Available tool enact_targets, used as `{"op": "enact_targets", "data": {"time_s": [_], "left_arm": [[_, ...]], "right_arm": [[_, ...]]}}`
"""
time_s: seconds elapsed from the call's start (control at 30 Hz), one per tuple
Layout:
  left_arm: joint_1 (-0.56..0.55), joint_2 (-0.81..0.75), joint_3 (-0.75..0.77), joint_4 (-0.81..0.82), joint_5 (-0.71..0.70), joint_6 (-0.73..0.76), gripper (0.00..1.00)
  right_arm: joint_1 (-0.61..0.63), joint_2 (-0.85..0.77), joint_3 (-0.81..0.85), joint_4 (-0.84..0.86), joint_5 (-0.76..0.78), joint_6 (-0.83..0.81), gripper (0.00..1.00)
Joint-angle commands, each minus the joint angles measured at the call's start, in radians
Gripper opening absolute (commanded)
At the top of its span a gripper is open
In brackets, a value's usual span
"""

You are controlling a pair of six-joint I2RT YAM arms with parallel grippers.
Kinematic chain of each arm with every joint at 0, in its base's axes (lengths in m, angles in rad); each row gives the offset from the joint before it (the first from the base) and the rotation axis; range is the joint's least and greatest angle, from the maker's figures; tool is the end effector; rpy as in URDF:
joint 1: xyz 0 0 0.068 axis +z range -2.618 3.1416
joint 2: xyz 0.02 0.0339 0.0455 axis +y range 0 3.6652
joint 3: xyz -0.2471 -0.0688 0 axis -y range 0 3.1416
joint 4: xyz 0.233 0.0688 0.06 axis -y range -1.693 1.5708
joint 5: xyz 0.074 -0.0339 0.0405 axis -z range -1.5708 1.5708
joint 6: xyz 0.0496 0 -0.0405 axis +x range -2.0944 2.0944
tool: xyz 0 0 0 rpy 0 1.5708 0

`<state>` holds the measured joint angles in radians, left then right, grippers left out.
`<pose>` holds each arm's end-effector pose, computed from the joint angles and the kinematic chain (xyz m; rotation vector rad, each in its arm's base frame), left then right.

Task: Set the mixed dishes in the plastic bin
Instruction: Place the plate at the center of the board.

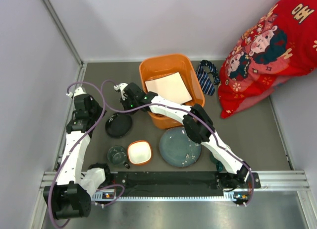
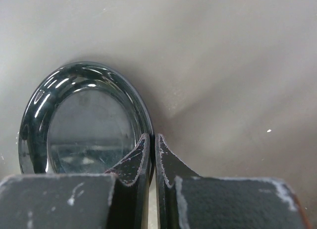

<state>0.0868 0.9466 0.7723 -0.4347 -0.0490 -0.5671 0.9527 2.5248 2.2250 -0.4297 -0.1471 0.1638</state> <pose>0.2158 0.0212 0.2620 -0.7289 2.0624 -0.2194 0.3149 0.4554 0.1629 -0.9973 2.1896 0.7201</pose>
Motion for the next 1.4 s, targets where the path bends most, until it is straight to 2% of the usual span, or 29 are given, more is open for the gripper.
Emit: {"op": "enact_targets", "data": {"time_s": [0.0, 0.27, 0.43, 0.5, 0.7, 0.73, 0.77, 0.97, 1.0, 1.07, 1.1, 1.13, 1.27, 1.37], "left_arm": [[0.011, -0.019, 0.015, 0.011, 0.005, -0.002, 0.00], [0.013, -0.023, 0.015, 0.010, 0.008, 0.000, 0.00], [0.014, -0.032, 0.015, 0.004, 0.003, 0.001, 0.01], [0.016, -0.032, 0.016, 0.004, 0.001, -0.001, 0.04], [0.021, -0.038, 0.025, 0.002, 0.001, -0.002, 0.22], [0.019, -0.040, 0.025, 0.002, 0.003, -0.001, 0.25], [0.019, -0.042, 0.028, 0.002, 0.005, -0.001, 0.33], [0.019, -0.061, 0.032, 0.002, 0.011, 0.012, 0.48], [0.019, -0.065, 0.028, 0.022, 0.024, 0.033, 0.56], [0.019, -0.075, 0.004, 0.057, 0.096, 0.056, 0.59], [0.019, -0.083, -0.004, 0.085, 0.122, 0.074, 0.61], [0.019, -0.086, -0.017, 0.094, 0.156, 0.075, 0.63], [0.018, -0.086, -0.042, 0.131, 0.233, 0.069, 0.66], [-0.018, -0.092, -0.050, 0.134, 0.227, 0.079, 0.67]], "right_arm": [[-0.005, 0.019, -0.024, -0.032, 0.021, -0.018, 0.07], [-0.005, 0.002, -0.044, -0.014, 0.021, -0.006, 0.16], [-0.006, -0.056, -0.056, -0.003, 0.026, -0.006, 0.31], [-0.005, -0.087, -0.067, 0.006, 0.029, -0.006, 0.37], [-0.006, -0.225, -0.068, 0.032, 0.041, 0.011, 0.49], [-0.006, -0.241, -0.070, 0.035, 0.043, 0.016, 0.50], [-0.006, -0.280, -0.073, 0.043, 0.043, 0.017, 0.51], [-0.008, -0.438, -0.134, 0.068, 0.096, 0.034, 0.55], [-0.006, -0.501, -0.161, 0.063, 0.130, 0.040, 0.56], [-0.012, -0.575, -0.214, 0.060, 0.144, 0.057, 0.57], [-0.012, -0.615, -0.291, 0.063, 0.203, 0.063, 0.57], [-0.014, -0.708, -0.338, 0.063, 0.231, 0.078, 0.57], [-0.023, -0.952, -0.638, 0.057, 0.358, 0.120, 0.60], [-0.031, -1.157, -0.822, 0.019, 0.408, 0.158, 0.62]]}}
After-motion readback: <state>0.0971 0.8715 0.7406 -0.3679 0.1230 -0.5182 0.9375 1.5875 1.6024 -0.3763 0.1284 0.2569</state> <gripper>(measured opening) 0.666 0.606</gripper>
